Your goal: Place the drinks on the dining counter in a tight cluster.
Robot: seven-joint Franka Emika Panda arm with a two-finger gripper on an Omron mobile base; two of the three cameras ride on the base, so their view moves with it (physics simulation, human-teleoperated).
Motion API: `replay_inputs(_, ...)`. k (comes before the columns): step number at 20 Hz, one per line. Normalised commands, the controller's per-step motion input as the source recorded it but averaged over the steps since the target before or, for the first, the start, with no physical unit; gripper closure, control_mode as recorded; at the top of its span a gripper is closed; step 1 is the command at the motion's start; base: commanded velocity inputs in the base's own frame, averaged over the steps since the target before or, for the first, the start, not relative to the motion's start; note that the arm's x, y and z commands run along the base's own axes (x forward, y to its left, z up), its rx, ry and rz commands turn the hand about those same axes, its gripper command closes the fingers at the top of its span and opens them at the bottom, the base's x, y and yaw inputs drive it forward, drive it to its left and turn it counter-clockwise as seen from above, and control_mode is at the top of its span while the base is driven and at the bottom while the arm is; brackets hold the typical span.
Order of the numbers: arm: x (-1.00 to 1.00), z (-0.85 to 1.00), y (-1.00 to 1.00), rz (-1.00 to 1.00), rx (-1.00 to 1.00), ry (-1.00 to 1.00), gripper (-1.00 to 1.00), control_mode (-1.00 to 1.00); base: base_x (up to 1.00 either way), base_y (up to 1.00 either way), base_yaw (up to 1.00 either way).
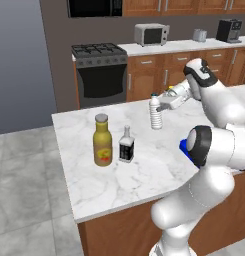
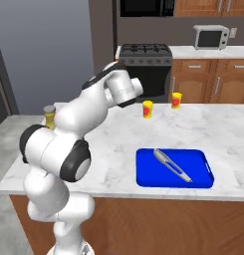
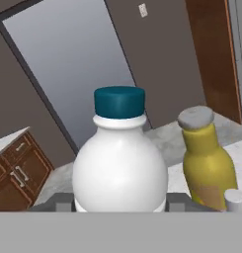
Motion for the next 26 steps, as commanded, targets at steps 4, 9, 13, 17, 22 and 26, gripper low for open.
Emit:
replay_inputs(4, 0.37, -0.49, -0.27, 0.0, -0.13, 0.02, 1.0, -1.0, 0.0, 0.0, 0.0)
replay_inputs(9, 0.2, -0.54, -0.24, 0.0, -0.07, 0.0, 1.0, -1.0, 0.0, 0.0, 0.0)
replay_inputs(13, -0.04, -0.43, -0.04, -0.04, 0.01, -0.19, 1.0, -1.0, 0.0, 0.0, 0.0)
replay_inputs(17, -0.51, -0.44, 0.0, -0.06, 0.08, -0.32, 1.0, -1.0, 0.0, 0.0, 0.0)
replay_inputs(22, -0.15, -0.02, 0.16, 0.0, 0.0, -0.2, 1.0, -1.0, 0.0, 0.0, 0.0)
replay_inputs(26, -0.02, -0.04, 0.26, 0.0, 0.0, -0.09, 1.0, -1.0, 0.0, 0.0, 0.0)
